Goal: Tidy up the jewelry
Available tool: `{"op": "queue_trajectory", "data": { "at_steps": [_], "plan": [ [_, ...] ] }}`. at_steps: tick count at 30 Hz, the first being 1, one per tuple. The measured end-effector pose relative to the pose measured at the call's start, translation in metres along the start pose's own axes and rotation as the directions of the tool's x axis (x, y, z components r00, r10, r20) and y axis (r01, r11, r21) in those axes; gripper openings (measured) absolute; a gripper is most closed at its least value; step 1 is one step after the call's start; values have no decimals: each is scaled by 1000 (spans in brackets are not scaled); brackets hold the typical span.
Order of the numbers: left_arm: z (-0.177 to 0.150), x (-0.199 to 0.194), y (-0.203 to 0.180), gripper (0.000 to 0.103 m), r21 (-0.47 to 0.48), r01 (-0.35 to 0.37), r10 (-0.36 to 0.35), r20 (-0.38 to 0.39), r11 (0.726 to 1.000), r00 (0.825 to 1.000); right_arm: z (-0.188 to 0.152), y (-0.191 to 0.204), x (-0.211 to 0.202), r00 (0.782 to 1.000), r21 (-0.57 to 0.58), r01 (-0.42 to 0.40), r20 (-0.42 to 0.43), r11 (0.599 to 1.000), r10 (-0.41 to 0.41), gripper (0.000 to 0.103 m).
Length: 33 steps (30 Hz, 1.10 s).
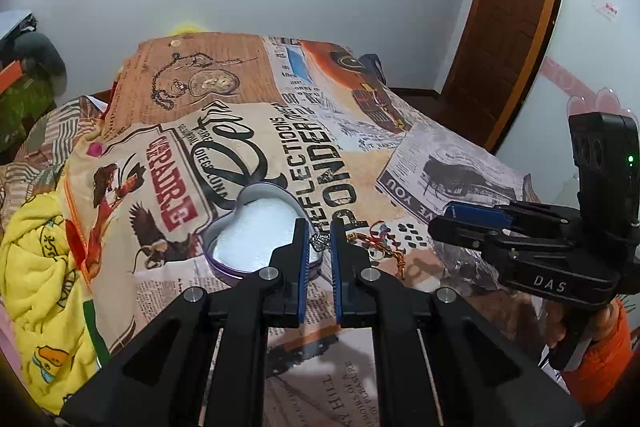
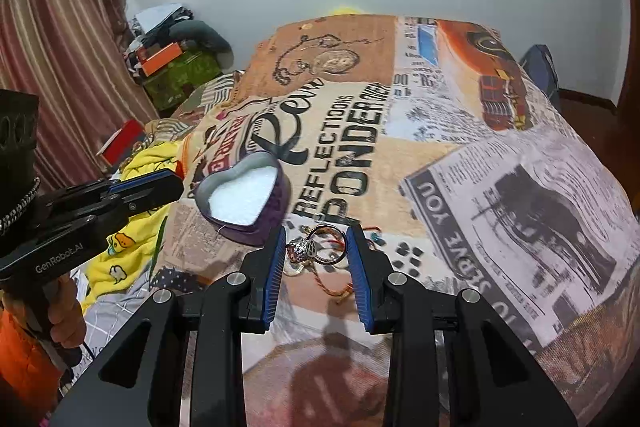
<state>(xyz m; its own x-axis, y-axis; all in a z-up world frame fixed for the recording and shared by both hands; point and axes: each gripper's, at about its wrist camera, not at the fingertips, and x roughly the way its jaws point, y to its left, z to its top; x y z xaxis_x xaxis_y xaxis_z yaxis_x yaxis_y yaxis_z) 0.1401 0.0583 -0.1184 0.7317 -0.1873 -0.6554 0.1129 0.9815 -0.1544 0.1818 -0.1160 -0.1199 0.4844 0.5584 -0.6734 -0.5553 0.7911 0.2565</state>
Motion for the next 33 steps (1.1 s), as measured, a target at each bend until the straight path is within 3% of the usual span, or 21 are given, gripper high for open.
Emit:
{"op": "queue_trajectory", "data": {
  "at_steps": [7, 21, 33],
  "plan": [
    [6, 9, 26, 9, -37, -24, 24, 11, 999, 1000, 18, 23, 19, 1000, -68, -17, 2, 998, 17, 28],
    [22, 25, 61, 9, -66, -1, 3, 28, 998, 1000, 43, 46, 74, 997, -163, -65, -48, 984, 58, 28],
    [13, 49, 68, 9, -77, 29, -32, -34, 997, 999, 37, 51, 96, 990, -213, -90, -122, 973, 65, 28]
  ]
}}
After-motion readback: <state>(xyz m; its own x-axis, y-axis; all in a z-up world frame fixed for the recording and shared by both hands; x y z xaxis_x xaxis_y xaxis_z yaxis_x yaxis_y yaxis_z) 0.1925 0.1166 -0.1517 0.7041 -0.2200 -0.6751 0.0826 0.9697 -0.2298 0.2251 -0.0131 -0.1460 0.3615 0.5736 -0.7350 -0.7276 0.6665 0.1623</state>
